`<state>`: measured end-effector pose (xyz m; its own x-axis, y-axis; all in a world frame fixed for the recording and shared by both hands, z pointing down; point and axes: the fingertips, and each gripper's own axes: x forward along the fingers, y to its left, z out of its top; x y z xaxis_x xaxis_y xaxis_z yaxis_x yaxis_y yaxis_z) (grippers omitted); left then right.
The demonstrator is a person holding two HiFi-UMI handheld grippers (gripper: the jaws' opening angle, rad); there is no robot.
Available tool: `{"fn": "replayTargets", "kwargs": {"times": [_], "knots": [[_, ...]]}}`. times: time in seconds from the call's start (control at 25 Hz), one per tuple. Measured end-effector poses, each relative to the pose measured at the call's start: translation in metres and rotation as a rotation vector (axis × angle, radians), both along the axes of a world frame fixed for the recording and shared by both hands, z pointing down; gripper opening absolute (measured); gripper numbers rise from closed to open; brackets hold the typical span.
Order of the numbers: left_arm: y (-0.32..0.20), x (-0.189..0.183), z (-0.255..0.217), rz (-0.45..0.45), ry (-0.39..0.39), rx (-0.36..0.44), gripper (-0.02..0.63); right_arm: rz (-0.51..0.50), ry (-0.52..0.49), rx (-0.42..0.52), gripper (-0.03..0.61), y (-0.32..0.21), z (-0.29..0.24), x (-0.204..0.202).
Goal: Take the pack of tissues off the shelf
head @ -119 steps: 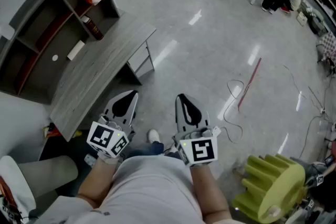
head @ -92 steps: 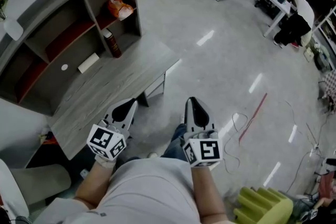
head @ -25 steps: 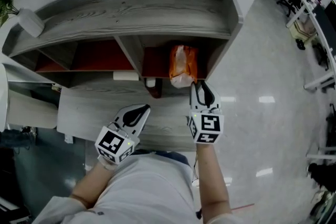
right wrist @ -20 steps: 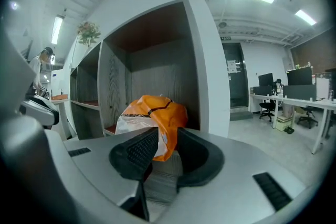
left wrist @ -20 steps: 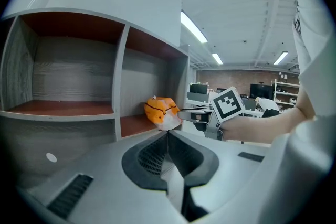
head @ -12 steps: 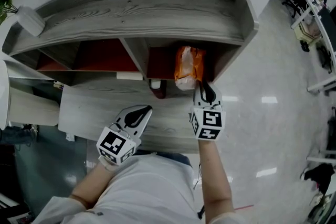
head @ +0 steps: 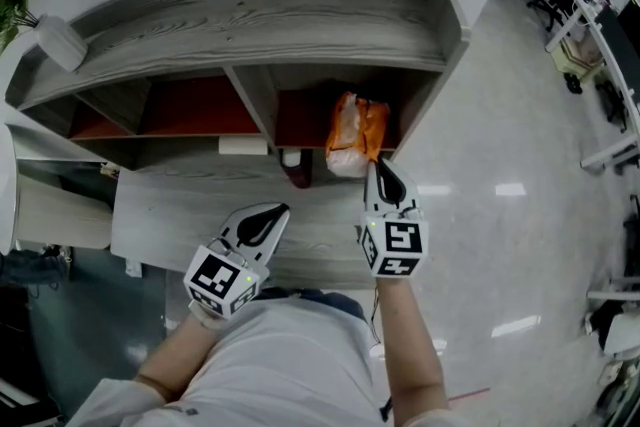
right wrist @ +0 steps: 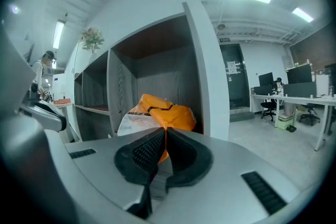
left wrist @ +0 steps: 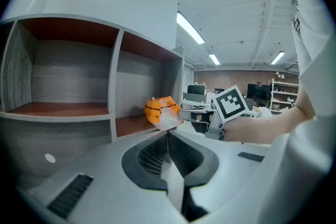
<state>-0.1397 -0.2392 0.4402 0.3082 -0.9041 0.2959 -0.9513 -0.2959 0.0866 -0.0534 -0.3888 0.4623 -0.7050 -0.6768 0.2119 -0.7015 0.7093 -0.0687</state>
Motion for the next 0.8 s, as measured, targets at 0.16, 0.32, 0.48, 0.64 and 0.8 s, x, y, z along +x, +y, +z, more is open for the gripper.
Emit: {"fn": "replayTargets", "kwargs": {"times": [0.16, 0.32, 0.48, 0.64, 0.8], "knots": [[0.009, 0.011, -0.004, 0.007, 0.005, 0.011, 0.018, -0.010, -0.010, 0.010, 0.023, 0.019, -0.009, 0.010], [0.017, 0.028, -0.005, 0.032, 0.008, 0.015, 0.018, -0.014, -0.017, 0.017, 0.023, 0.038, -0.014, 0.027], [0.024, 0.047, -0.005, 0.071, 0.008, 0.017, 0.018, 0.002, -0.028, 0.015, 0.023, 0.056, -0.014, 0.047], [0.025, 0.070, -0.007, 0.096, 0.026, 0.019, 0.018, 0.042, -0.035, 0.007, 0.021, 0.067, -0.018, 0.079], [0.019, 0.097, -0.012, 0.135, 0.041, 0.019, 0.018, 0.093, -0.037, 0.008, 0.021, 0.074, -0.023, 0.117]]}}
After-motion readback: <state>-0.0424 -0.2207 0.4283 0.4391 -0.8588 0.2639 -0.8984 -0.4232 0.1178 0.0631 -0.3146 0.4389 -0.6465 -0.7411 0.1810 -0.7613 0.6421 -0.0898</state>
